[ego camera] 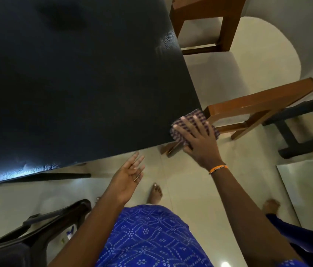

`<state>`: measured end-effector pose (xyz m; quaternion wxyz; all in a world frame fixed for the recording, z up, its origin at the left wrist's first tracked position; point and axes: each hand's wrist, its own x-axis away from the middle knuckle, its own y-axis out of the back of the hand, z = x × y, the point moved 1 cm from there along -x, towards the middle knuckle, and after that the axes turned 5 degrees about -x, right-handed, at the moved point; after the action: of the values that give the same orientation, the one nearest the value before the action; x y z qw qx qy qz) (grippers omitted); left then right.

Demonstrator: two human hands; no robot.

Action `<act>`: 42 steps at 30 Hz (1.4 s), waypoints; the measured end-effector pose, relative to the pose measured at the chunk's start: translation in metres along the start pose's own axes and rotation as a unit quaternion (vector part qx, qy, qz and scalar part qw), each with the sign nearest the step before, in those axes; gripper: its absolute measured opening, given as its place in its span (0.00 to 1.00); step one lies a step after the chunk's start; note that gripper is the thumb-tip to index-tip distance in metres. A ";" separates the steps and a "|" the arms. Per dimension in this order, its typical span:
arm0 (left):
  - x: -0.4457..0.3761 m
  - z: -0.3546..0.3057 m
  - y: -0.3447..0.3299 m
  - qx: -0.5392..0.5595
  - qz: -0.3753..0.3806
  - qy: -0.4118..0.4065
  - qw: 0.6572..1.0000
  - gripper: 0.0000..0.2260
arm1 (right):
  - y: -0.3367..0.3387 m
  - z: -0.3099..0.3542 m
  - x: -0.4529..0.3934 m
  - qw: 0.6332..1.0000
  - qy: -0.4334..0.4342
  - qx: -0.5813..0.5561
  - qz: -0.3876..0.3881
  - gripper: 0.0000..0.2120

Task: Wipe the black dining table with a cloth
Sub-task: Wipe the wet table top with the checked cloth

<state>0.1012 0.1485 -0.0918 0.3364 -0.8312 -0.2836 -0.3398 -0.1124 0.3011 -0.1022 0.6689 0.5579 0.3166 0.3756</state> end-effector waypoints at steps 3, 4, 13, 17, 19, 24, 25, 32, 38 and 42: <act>0.005 0.005 0.005 -0.035 0.025 0.013 0.999 0.19 | 0.004 -0.018 0.018 0.981 -0.131 -0.118 -0.083 0.32; 0.007 0.005 0.007 -0.048 0.035 0.016 0.998 0.19 | 0.006 -0.019 0.025 0.942 -0.223 -0.209 -0.139 0.30; 0.025 -0.007 0.052 -0.025 0.037 0.018 0.999 0.16 | -0.002 0.079 0.016 0.684 -0.445 -0.452 -0.361 0.24; 0.037 -0.011 0.082 -0.003 0.026 0.015 1.000 0.17 | -0.008 0.154 -0.017 0.691 -0.435 -0.450 -0.362 0.24; 0.044 -0.012 0.098 0.002 0.019 0.014 1.000 0.17 | -0.017 0.195 -0.021 0.707 -0.422 -0.450 -0.347 0.24; 0.063 -0.022 0.148 0.020 -0.052 -0.002 0.998 0.17 | -0.031 0.306 -0.026 0.744 -0.357 -0.494 -0.273 0.25; 0.068 -0.024 0.160 0.026 -0.075 -0.009 0.997 0.17 | -0.033 0.326 -0.028 0.748 -0.349 -0.504 -0.255 0.25; 0.107 -0.020 0.255 0.165 -0.170 0.025 0.971 0.17 | -0.054 0.461 -0.038 0.773 -0.269 -0.563 -0.117 0.27; 0.136 -0.016 0.323 0.259 -0.190 0.009 0.947 0.12 | -0.068 0.549 -0.059 0.778 -0.265 -0.566 -0.072 0.27; 0.150 0.001 0.362 0.266 -0.273 0.010 0.925 0.14 | -0.073 0.599 -0.064 0.784 -0.218 -0.581 -0.031 0.25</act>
<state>0.4463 -0.0363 -0.1123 0.4421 -0.5983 -0.5757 -0.3393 0.3699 -0.0651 -0.0682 0.9290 0.1211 -0.0984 0.3357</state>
